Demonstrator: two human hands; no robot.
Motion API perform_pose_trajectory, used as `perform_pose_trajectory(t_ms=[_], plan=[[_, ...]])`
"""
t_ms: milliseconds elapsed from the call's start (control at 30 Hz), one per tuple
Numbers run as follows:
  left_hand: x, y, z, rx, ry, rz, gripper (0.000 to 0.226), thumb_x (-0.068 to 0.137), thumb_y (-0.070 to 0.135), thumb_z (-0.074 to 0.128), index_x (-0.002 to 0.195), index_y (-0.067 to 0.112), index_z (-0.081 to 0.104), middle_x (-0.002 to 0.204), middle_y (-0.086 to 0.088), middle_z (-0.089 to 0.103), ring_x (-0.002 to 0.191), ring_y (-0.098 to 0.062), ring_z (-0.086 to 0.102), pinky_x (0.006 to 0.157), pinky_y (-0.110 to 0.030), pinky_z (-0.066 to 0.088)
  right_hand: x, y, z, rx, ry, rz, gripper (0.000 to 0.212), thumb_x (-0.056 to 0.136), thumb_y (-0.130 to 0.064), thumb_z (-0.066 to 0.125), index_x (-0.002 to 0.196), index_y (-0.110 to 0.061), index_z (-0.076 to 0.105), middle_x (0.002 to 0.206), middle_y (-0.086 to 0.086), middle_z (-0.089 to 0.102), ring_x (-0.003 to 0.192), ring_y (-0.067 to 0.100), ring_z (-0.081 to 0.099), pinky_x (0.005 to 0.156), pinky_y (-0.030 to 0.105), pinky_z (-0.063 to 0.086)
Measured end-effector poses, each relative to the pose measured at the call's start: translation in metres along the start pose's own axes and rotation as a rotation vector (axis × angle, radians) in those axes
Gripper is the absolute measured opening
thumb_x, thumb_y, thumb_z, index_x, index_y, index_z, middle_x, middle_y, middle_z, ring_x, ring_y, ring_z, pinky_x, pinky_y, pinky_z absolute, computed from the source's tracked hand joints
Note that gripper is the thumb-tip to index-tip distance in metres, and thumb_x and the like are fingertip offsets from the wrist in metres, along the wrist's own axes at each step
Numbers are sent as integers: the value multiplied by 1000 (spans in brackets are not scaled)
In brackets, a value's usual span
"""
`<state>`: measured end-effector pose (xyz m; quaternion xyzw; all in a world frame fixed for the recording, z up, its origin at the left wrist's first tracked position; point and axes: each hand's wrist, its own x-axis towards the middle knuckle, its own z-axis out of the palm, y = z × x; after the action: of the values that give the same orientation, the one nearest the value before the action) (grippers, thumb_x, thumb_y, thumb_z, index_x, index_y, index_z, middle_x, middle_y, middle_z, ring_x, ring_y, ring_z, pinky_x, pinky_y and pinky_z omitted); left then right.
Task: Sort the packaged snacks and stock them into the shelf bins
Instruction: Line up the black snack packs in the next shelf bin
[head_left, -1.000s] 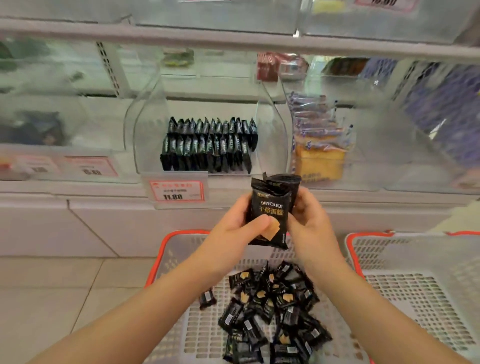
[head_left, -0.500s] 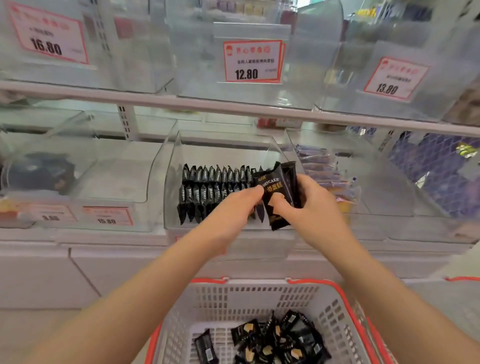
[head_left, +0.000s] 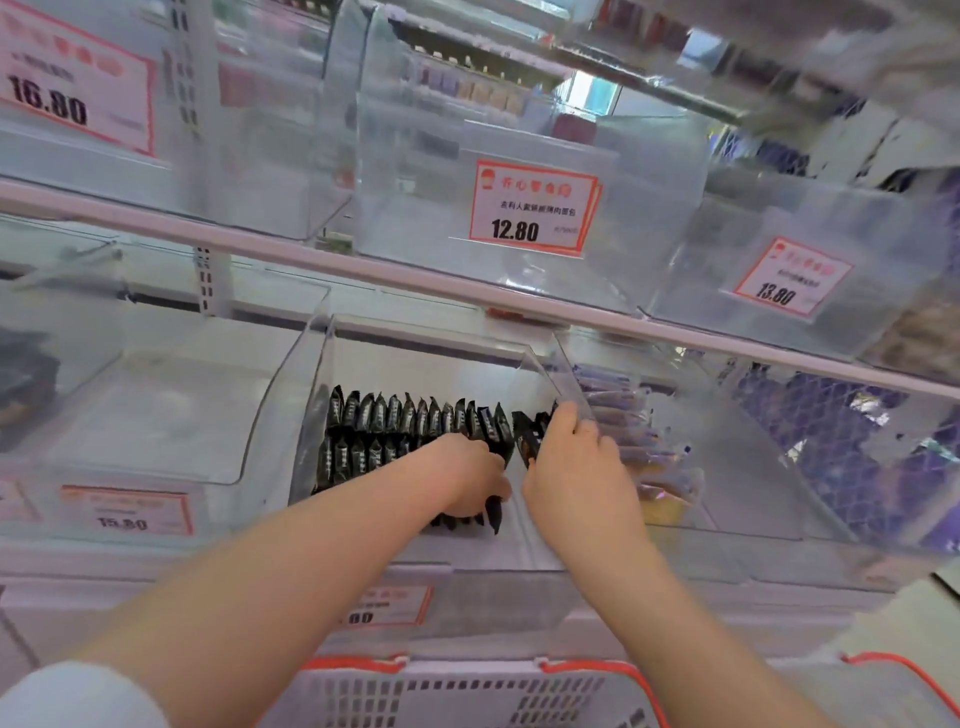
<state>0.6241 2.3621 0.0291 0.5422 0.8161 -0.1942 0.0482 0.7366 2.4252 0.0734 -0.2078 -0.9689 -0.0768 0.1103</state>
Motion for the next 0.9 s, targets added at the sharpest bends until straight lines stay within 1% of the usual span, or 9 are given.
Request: perform_pose_trajectory(t_ms=[100,167,267,400,567,667,733,833,900], plan=[[0,-3,0,-16,28,-24,46,95,14,38,138,29,40,145,2,35,126,-26,39,87,-39,43,19,-14,15,9,-48,30,42,95,-7,31,135,1,24,130,20,43,115,34,47,90,35,42],[-1,-5,1,-82,31,-42,45,95,15,39,138,27,40,145,3,36,126,-25,41,86,-40,44,29,-21,26,17,-87,48,37,96,-6,31,132,0,28,133,20,40,116,33,46,89,35,44],[-6,-13,3,-211,3,-34,44,95,20,40,140,21,39,148,0,34,127,-26,42,96,-41,43,38,-26,45,-34,-133,21,35,96,-4,29,129,2,34,132,20,38,116,32,43,89,34,43],[-17,-28,6,-206,-80,-98,48,97,29,39,143,15,35,150,-6,34,133,-26,37,107,-44,36,45,-23,58,-156,-244,-85,36,91,-5,37,126,1,46,130,17,42,121,31,36,97,34,34],[-25,-20,11,-169,-78,-97,49,97,27,39,144,16,31,151,-5,29,133,-27,36,103,-44,39,49,-18,59,-234,-375,-205,39,94,-7,34,131,5,40,135,21,37,125,33,35,102,36,34],[-22,-14,15,-207,-24,-148,49,96,31,42,142,16,34,147,-6,33,130,-28,37,97,-46,43,57,-15,51,-188,-501,-248,54,97,-17,42,140,9,22,140,26,32,127,37,33,104,40,33],[-19,-11,15,-225,13,-177,48,94,35,45,138,14,38,139,-8,37,126,-29,38,92,-45,43,58,-13,43,-121,-511,-253,64,96,-19,49,141,10,14,139,25,35,126,37,37,100,40,35],[-10,-2,15,-216,80,-228,50,91,39,51,132,12,45,129,-10,43,119,-28,42,85,-41,43,50,-15,36,-65,-384,-276,37,91,-5,50,125,0,37,127,20,46,116,35,48,85,39,42],[-2,2,16,-220,145,-262,56,87,42,55,132,11,43,125,-9,45,115,-27,46,78,-38,41,46,-17,33,-10,-328,-242,33,88,-3,50,119,-4,39,120,19,48,109,36,53,72,38,41]])
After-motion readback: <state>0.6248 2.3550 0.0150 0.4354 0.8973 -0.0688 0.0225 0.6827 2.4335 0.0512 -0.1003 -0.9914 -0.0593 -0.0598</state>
